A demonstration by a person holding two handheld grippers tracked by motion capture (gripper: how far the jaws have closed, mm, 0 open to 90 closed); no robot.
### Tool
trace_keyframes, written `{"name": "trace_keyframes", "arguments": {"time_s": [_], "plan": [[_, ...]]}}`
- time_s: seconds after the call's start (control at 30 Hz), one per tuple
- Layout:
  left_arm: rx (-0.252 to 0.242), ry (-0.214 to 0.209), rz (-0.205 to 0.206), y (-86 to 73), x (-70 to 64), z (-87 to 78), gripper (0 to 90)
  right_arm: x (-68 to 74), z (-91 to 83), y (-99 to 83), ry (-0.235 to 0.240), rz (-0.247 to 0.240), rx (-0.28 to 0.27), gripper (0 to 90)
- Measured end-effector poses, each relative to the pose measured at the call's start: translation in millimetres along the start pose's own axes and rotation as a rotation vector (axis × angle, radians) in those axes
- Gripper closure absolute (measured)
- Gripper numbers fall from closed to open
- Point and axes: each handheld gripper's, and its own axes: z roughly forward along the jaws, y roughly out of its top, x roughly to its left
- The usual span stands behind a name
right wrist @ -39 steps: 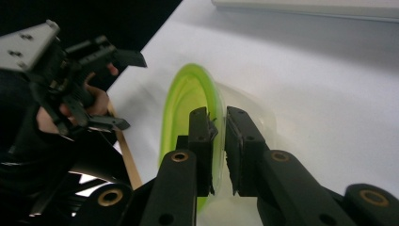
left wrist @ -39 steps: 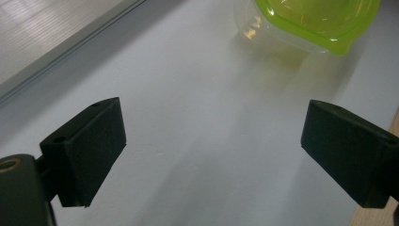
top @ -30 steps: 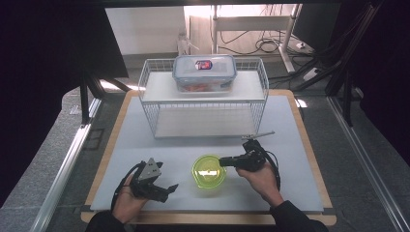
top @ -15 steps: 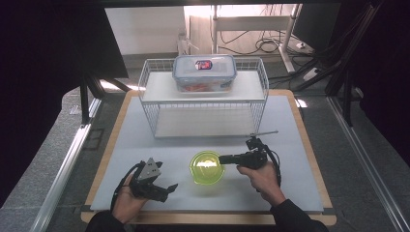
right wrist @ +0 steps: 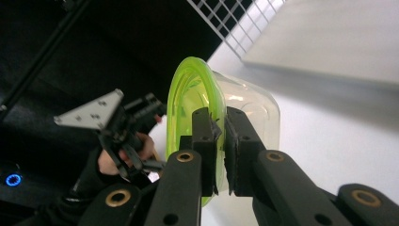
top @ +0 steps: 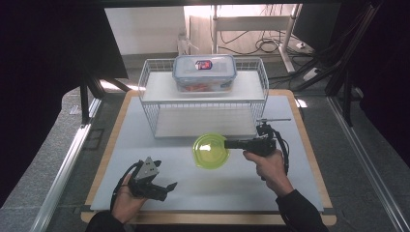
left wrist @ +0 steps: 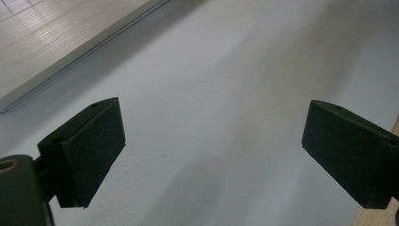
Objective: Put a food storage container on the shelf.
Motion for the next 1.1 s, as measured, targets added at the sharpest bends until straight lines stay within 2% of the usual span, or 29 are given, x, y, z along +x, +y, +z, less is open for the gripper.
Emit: {"name": "trace_keyframes", "arguments": {"time_s": [0.27, 0.53, 0.77, 1.1], "plan": [[0.0, -0.002, 0.001, -0.1, 0.1, 0.1, 6.5, 12.4, -14.2, 30.5, 0.007, -0.002, -0.049, 84.3], [0.001, -0.004, -0.001, -0.5, 0.3, 0.3, 6.5, 25.3, -27.0, 61.4, 0.033, -0.014, -0.108, 84.3], [0.001, -0.007, 0.002, -0.7, 0.6, 0.3, 6.5, 35.3, -32.0, 89.5, 0.045, -0.008, -0.141, 84.3], [-0.002, -0.012, -0.003, -0.9, 0.5, 0.0, 6.6, 43.3, -31.7, 122.3, 0.027, 0.006, -0.169, 84.3]]}}
